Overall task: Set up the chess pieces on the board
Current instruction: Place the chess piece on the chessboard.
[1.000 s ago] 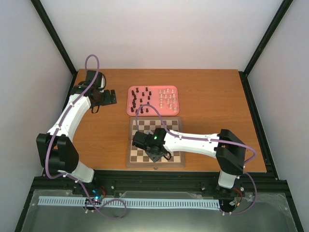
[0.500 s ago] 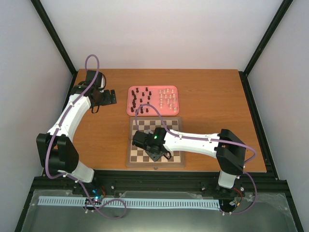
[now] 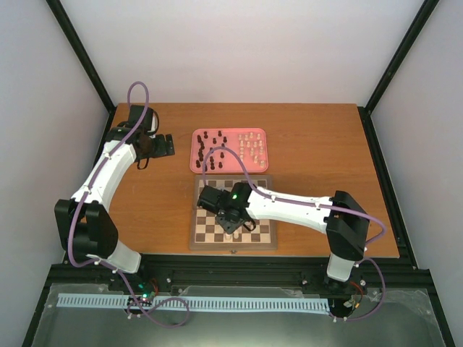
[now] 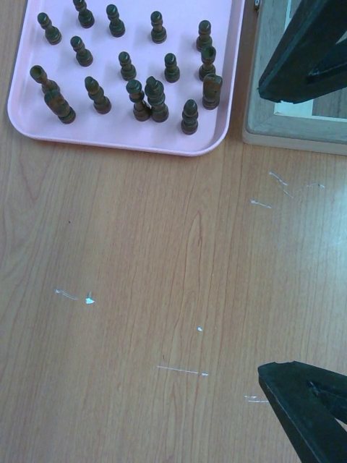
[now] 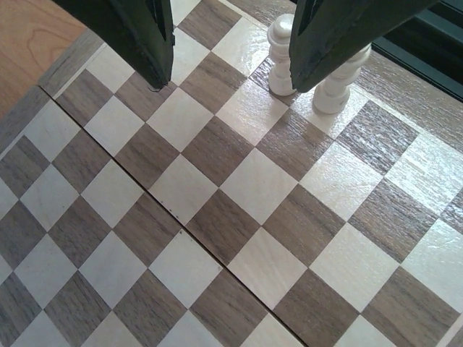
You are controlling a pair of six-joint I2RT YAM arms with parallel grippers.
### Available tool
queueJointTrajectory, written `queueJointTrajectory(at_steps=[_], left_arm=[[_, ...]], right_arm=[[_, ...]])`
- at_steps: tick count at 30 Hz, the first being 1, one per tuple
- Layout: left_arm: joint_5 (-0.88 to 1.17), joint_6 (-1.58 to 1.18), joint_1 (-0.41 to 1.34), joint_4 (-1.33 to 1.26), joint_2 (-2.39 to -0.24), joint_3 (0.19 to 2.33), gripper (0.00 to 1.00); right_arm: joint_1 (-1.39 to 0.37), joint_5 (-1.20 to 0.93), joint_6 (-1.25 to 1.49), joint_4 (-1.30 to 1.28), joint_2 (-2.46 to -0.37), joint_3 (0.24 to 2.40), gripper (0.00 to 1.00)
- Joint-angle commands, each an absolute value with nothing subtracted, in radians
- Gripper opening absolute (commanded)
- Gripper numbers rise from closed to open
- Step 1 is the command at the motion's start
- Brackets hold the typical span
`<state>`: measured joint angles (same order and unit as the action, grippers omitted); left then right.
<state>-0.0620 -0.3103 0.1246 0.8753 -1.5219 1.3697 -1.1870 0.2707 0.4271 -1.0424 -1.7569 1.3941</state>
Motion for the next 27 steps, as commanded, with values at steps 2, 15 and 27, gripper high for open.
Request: queueJointTrajectory(at_steps=[2, 15, 27], left_arm=[[-0.074, -0.306, 0.127, 0.873, -1.538, 1.397, 1.0], [-0.092, -0.302, 0.127, 0.875, -1.543, 1.398, 1.0], [-0.092, -0.303, 0.128, 0.873, -1.549, 1.394, 1.0]], right_arm=[[-1.111, 0.17, 0.393, -1.014, -1.795, 1.389, 0.45], [-1.009, -0.022, 0.291, -1.025, -1.838, 1.369, 0.45], [-1.009, -0.064, 0.296, -1.005, -1.822, 1.314, 0.44]])
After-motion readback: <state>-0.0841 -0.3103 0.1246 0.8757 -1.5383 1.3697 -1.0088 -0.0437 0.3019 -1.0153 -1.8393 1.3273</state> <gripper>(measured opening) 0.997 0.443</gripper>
